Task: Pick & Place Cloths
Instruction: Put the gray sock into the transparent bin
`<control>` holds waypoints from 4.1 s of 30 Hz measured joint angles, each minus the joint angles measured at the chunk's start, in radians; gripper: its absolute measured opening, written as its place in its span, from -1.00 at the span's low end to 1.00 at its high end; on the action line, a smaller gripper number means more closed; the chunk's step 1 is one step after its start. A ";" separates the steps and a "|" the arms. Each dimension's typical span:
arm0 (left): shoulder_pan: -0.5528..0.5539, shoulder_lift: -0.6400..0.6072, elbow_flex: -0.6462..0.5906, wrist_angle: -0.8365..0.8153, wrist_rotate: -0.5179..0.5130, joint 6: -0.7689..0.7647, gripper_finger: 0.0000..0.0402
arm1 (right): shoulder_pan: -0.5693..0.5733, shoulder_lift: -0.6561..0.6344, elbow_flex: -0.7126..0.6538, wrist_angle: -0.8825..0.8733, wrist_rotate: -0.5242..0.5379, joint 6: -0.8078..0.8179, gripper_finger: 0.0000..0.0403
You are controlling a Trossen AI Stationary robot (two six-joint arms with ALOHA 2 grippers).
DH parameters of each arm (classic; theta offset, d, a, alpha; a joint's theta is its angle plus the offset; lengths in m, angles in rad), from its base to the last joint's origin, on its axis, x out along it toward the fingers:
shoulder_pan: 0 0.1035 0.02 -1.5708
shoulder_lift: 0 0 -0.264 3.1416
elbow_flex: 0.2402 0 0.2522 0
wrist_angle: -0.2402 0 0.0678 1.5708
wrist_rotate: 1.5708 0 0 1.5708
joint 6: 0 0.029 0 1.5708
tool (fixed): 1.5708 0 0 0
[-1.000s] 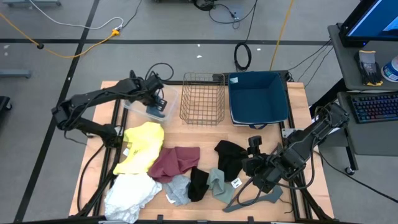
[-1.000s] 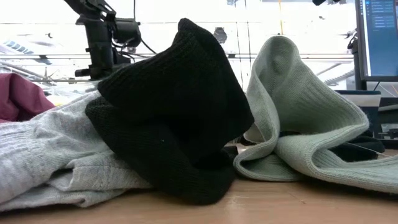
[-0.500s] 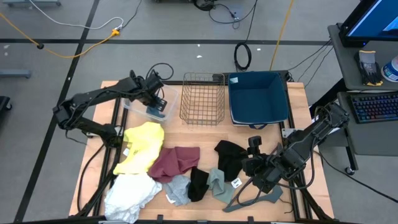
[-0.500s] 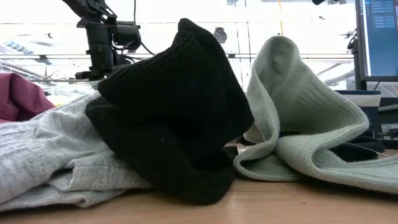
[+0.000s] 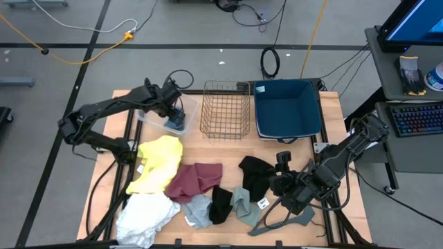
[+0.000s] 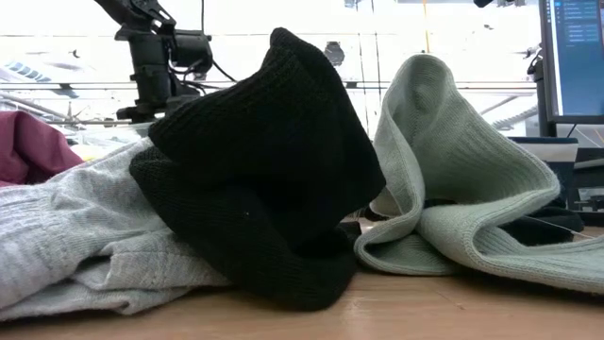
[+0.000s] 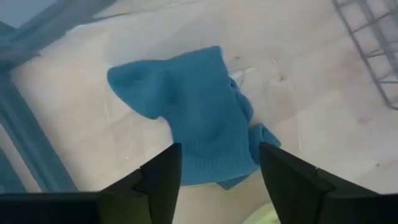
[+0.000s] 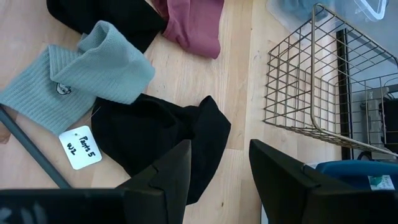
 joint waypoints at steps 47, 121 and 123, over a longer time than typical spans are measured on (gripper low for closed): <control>-0.628 -0.287 0.001 0.451 0.192 0.433 0.19 | -0.047 0.001 -0.310 0.650 -0.193 -0.252 -0.23; -0.663 -0.287 0.001 0.450 0.136 0.346 0.19 | -0.211 0.220 -0.282 0.930 -0.334 -0.231 -0.99; -0.663 -0.287 0.001 0.450 0.136 0.318 0.19 | -0.211 0.195 -0.264 0.938 -0.311 -0.273 -0.99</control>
